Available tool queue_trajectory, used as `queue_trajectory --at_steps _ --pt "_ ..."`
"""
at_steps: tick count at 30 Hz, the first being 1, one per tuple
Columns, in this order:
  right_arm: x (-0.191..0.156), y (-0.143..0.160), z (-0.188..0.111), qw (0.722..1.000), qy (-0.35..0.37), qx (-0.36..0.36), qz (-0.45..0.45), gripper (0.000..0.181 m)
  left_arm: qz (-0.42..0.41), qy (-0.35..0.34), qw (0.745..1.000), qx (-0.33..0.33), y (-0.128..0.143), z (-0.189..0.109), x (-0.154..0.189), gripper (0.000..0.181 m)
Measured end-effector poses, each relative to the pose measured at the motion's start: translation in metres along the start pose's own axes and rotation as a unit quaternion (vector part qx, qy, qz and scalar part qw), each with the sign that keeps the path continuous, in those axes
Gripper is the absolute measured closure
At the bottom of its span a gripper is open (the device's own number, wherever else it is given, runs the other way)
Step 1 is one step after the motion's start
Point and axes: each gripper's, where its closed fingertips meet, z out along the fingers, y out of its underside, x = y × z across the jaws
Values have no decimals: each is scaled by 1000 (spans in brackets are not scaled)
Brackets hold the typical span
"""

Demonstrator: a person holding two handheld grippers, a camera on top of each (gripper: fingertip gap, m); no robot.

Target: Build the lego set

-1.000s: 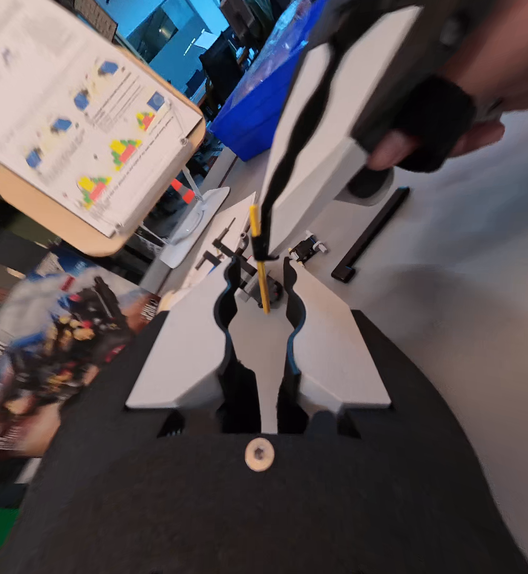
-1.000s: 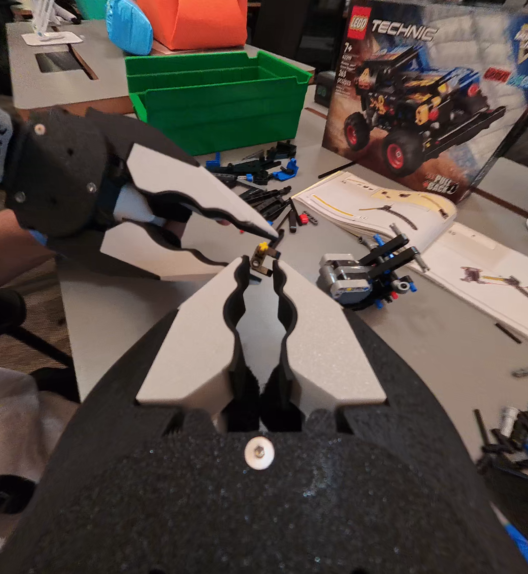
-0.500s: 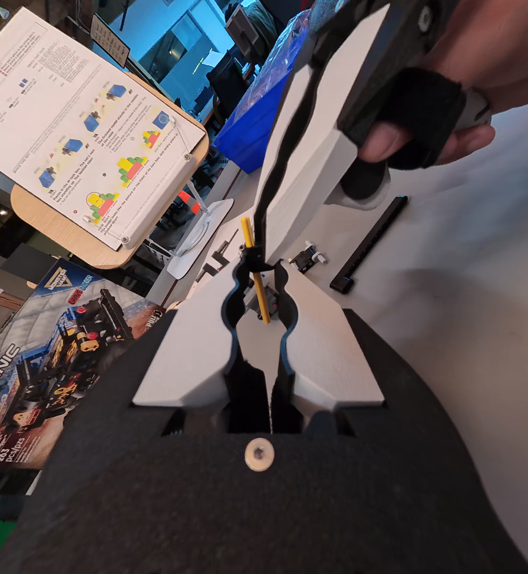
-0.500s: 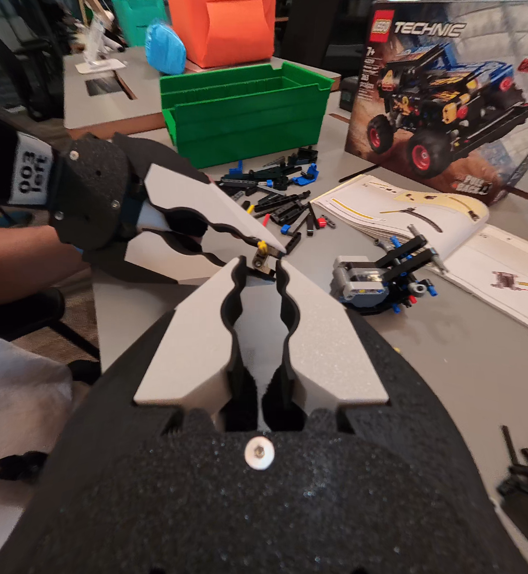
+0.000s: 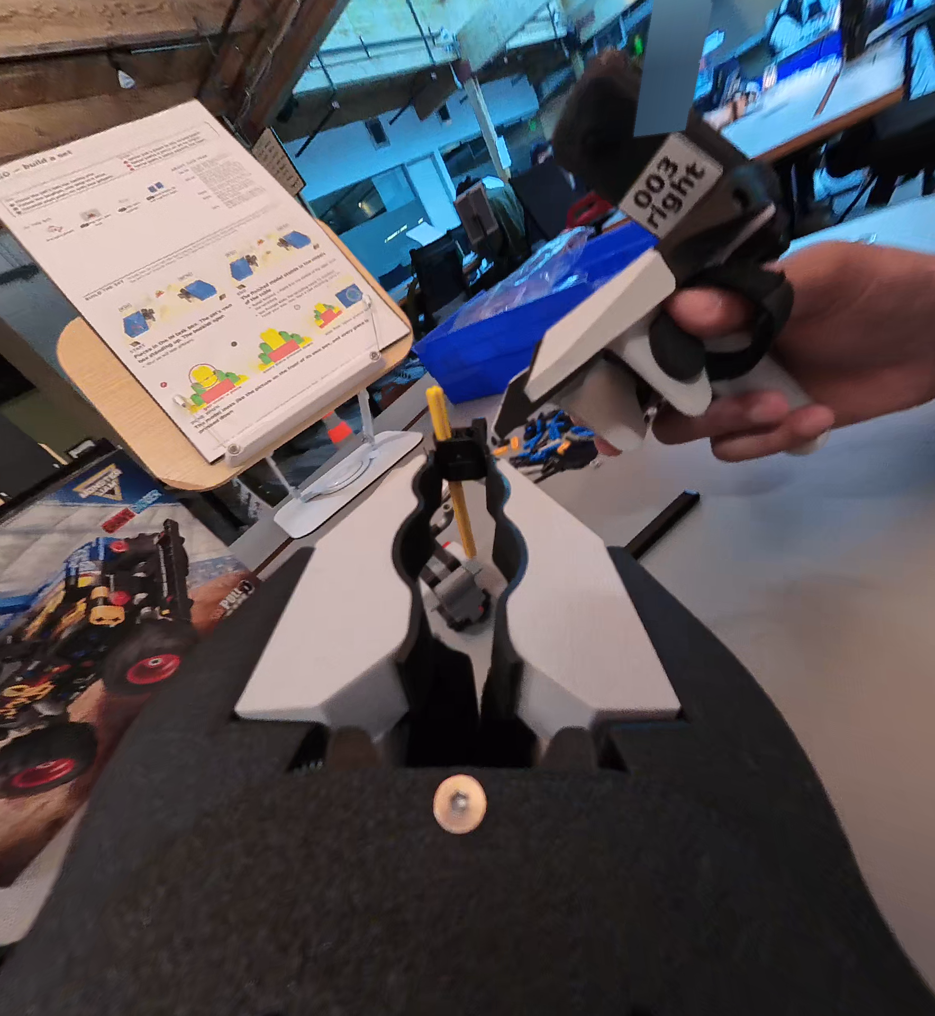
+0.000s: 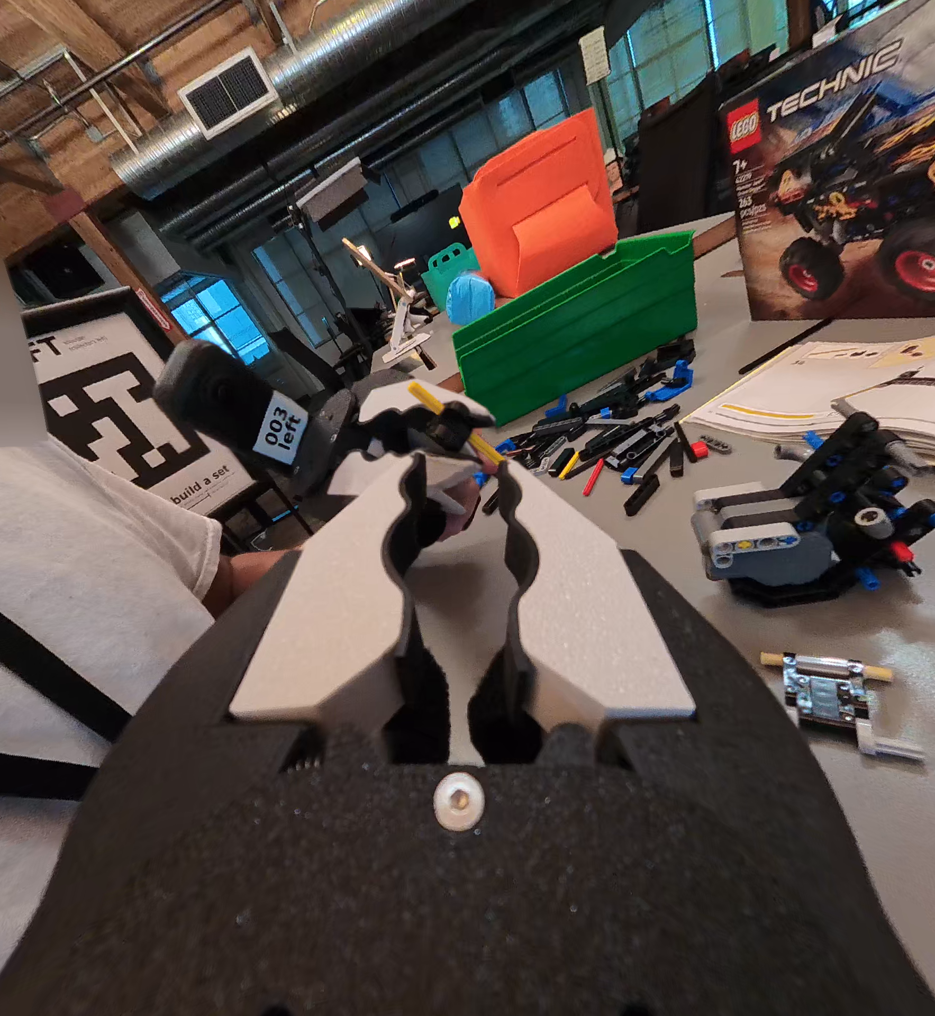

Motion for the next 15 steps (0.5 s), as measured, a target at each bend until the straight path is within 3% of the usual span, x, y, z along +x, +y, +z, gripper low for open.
queue_trajectory --at_steps 7,15 --pt "-6 0 5 999 15 2 -36 159 -31 -22 999 25 -6 -2 -10 167" --pt "-3 6 19 998 54 13 -43 143 99 -100 990 -28 4 1 -10 167"
